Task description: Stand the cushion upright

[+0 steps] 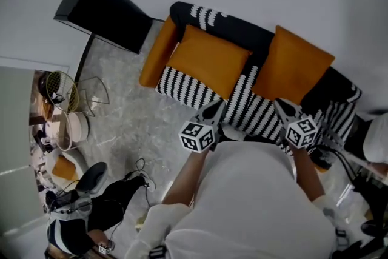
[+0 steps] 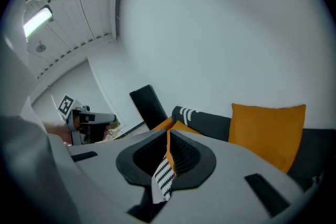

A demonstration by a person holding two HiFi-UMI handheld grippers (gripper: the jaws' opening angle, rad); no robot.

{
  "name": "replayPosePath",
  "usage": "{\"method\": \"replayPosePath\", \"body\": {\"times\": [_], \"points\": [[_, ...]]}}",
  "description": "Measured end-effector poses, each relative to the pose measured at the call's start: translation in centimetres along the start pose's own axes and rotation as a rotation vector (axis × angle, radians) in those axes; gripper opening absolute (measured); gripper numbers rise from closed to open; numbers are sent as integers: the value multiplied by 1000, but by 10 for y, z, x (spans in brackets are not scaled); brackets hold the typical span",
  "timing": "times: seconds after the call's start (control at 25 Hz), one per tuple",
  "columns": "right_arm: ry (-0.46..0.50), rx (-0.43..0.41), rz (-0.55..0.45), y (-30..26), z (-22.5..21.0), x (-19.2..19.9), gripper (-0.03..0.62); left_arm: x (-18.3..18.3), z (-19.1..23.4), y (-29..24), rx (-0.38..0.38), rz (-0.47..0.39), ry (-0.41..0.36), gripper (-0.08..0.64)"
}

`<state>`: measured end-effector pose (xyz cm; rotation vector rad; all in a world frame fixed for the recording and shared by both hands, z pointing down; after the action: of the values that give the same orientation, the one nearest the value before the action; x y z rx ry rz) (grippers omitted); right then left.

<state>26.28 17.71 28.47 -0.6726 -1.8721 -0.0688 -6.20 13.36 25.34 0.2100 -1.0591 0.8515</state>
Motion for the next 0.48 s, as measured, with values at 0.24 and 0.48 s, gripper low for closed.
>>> {"method": "replayPosePath", "body": {"times": [0.24,0.48], "points": [[17,56,-20,-45,28,-7,41,-22,52,14,7,-1,10,1],[38,52,-2,-97,41,-17,41,-45,98,22,-6,-12,19,2]]}}
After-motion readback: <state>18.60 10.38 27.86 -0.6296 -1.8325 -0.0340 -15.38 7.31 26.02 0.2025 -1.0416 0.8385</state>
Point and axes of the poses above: the fingertips, and each gripper's own axes: y backward along the fingers, z to its left, x out of its underside, the point moved 10 cm from there along y, backward along the fingers, and after that the axes turned 10 degrees about -z, right-handed, at the moved point
